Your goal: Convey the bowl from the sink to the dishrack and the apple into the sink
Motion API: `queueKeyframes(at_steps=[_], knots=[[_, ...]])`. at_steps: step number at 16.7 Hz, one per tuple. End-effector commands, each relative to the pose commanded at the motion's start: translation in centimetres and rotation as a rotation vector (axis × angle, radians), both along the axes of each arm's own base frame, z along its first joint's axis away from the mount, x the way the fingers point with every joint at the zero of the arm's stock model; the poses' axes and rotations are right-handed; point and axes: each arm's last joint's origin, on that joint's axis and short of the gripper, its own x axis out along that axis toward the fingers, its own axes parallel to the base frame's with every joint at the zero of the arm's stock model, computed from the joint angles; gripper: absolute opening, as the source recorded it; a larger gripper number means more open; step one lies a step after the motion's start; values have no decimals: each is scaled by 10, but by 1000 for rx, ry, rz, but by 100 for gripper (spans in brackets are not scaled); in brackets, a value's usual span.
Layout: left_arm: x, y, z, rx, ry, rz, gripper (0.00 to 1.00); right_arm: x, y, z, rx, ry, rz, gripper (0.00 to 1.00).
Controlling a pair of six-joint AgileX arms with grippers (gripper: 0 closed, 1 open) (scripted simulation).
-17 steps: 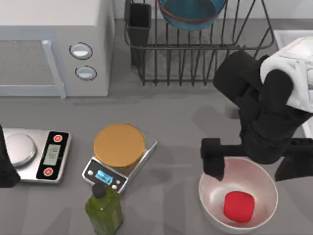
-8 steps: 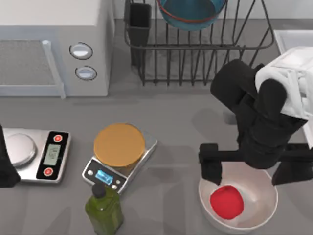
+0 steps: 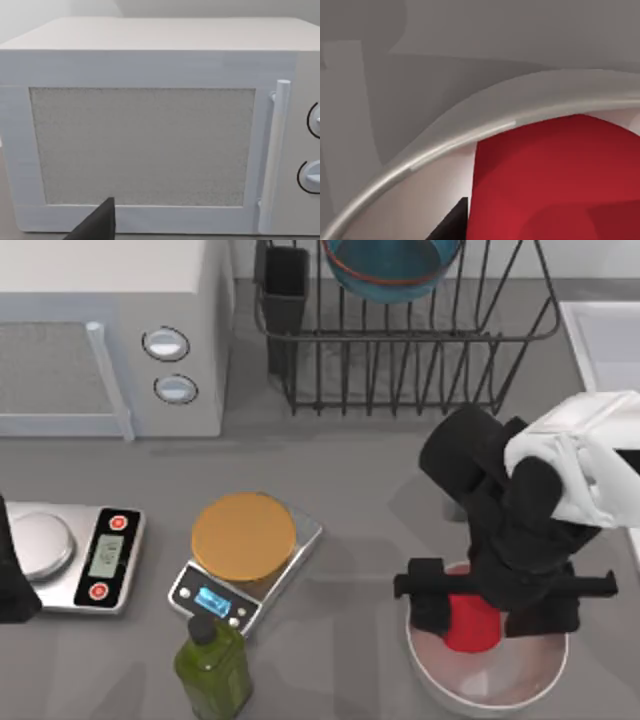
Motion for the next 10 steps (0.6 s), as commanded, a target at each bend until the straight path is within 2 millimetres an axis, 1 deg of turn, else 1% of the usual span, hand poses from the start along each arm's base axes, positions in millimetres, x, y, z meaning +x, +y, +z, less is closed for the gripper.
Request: queueKeyframes(at_steps=[2,3,7,10], knots=[[0,0,0,0,0,0,100,-2,-1,-16,-8,10,1,100],[0,0,0,0,0,0,100,-3,-2,-20,-10,12,2,100],[0,0,0,0,0,0,100,-3,-2,-21,-10,13,2,100],[0,0,0,0,0,0,100,-3,-2,-21,-10,13,2,77]])
